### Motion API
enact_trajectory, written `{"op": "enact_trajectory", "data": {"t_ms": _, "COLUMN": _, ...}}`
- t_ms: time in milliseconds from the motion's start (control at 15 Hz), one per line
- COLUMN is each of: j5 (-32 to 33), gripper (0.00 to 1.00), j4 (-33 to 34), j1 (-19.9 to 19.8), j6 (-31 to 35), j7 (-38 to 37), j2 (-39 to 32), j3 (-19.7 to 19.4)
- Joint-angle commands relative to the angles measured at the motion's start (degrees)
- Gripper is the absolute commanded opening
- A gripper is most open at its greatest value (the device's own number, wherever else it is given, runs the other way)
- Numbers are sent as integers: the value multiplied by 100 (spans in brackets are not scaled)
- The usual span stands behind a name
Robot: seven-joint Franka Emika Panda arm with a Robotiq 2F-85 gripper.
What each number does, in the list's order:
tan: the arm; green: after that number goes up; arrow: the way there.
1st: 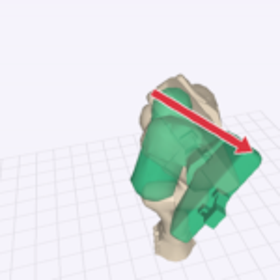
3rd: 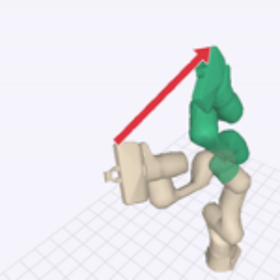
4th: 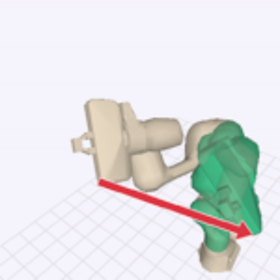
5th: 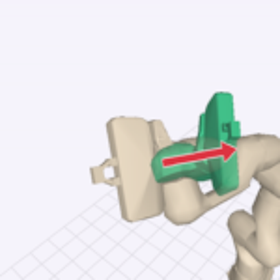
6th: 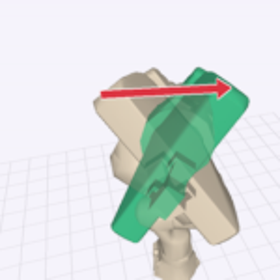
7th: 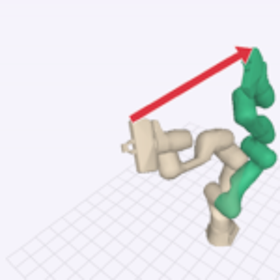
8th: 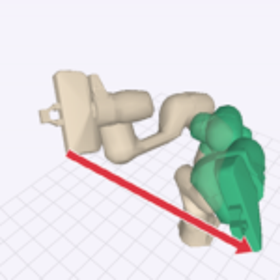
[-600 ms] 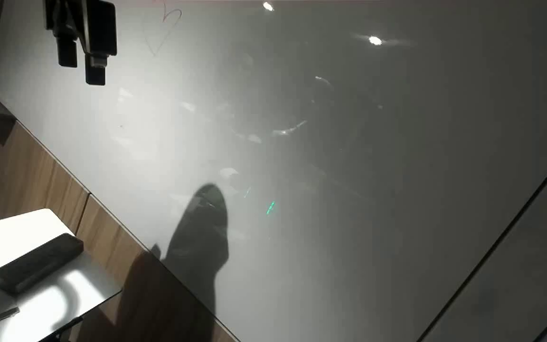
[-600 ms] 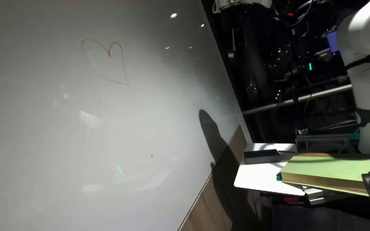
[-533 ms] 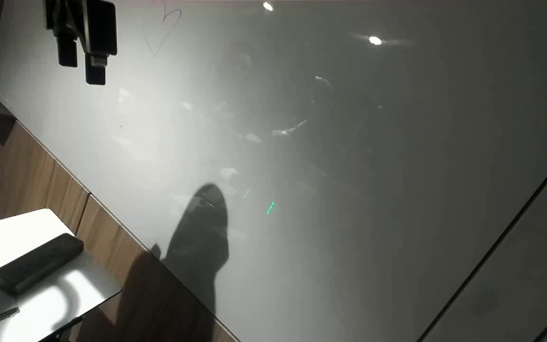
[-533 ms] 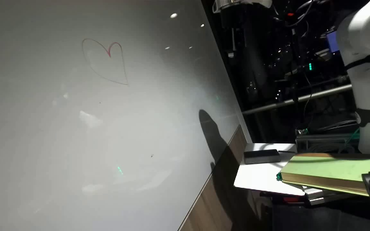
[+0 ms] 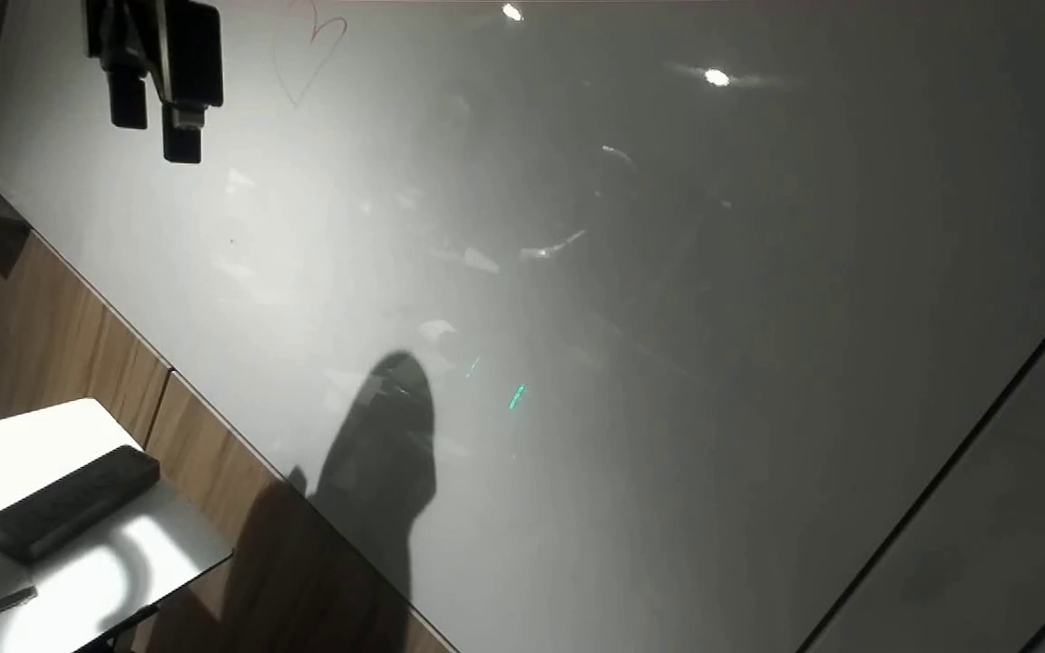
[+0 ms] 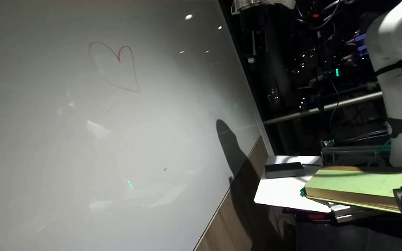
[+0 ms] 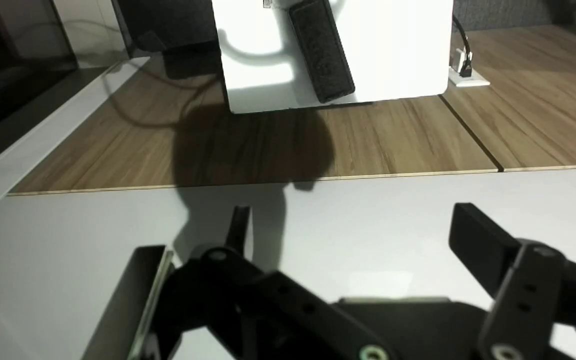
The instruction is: Use the duster to erase the markings on the board
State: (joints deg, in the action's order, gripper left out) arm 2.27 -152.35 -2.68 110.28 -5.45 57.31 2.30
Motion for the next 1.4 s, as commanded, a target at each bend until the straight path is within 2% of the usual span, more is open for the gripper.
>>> {"op": "enact_trajectory", "data": {"t_ms": 0, "j5": -85, "gripper": 100, "j4": -436, "j1": 185, "j6": 396, "j7": 103, "j2": 201, "j3": -18}}
{"op": "enact_trajectory", "data": {"t_ms": 133, "j5": -216, "gripper": 100, "j4": -847, "j1": 350, "j6": 752, "j7": 127, "j2": 333, "j3": 3}}
{"op": "enact_trajectory", "data": {"t_ms": 200, "j5": -256, "gripper": 100, "j4": -556, "j1": 418, "j6": 806, "j7": 150, "j2": 27, "j3": 20}}
{"op": "enact_trajectory", "data": {"t_ms": 467, "j5": -200, "gripper": 100, "j4": -662, "j1": 609, "j6": 1475, "j7": 206, "j2": -355, "j3": 106}}
{"op": "enact_trajectory", "data": {"t_ms": 600, "j5": -142, "gripper": 100, "j4": -679, "j1": 603, "j6": 1786, "j7": 203, "j2": -764, "j3": 155}}
{"op": "enact_trajectory", "data": {"t_ms": 1067, "j5": 259, "gripper": 100, "j4": -789, "j1": 335, "j6": 2797, "j7": 69, "j2": -2499, "j3": 398}}
{"op": "enact_trajectory", "data": {"t_ms": 1333, "j5": 798, "gripper": 100, "j4": -795, "j1": 37, "j6": 3257, "j7": 84, "j2": -3456, "j3": 333}}
